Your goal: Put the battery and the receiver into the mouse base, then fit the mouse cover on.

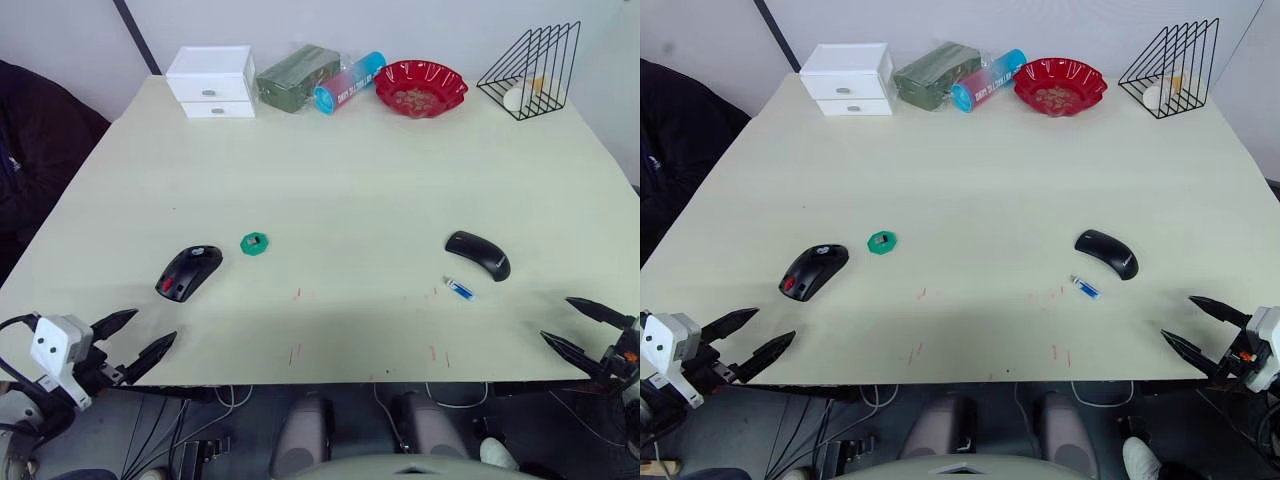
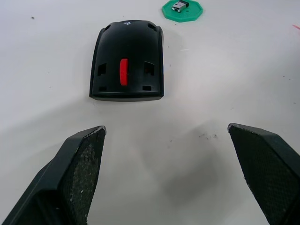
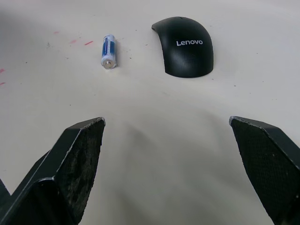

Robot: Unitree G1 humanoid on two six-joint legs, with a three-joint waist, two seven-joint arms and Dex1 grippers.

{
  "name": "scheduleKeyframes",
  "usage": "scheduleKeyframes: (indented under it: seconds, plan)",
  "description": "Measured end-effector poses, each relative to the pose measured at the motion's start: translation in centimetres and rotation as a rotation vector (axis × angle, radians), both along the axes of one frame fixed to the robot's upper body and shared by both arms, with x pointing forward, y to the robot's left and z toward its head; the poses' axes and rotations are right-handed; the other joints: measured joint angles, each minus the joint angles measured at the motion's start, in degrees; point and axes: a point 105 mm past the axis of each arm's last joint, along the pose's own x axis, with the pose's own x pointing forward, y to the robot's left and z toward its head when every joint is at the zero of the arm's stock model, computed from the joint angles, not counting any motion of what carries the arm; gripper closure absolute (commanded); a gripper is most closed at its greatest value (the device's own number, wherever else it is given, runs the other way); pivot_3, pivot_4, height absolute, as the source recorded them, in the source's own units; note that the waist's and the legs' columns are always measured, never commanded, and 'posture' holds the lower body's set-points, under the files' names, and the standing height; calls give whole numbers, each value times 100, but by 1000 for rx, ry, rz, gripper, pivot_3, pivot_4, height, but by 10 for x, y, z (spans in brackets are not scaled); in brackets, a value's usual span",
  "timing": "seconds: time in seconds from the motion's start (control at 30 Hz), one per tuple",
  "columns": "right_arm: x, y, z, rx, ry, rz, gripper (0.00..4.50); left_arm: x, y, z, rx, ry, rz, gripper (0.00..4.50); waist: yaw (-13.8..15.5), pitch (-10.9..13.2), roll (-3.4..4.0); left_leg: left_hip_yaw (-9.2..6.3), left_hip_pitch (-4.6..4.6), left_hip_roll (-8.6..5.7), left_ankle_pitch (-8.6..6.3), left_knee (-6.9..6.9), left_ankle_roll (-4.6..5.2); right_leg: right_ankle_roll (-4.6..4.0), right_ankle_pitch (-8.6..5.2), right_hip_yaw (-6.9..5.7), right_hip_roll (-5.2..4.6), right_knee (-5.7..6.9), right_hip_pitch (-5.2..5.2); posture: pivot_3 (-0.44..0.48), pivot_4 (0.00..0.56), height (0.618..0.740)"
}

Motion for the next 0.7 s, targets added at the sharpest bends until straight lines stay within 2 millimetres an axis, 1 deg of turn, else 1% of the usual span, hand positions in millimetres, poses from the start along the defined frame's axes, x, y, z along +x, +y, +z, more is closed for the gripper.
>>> scheduleKeyframes:
  seconds: [0.4,0.53,0.7]
  plan:
    - [0,4,1,10,-13,17,0,12,-3,7,-66,-35,-14,39,0,0,0,1,0,0,0,0,0,3,1,0,1,1,0,0,150,740]
    - [1,11,9,24,-38,63,0,18,-2,11,-104,-53,-6,39,-2,0,0,-1,1,1,0,0,0,16,9,0,1,1,0,0,150,740]
    - [6,31,29,69,-99,167,0,32,1,24,-130,-94,10,39,1,0,0,-9,1,1,0,0,0,20,11,0,2,2,0,0,150,740]
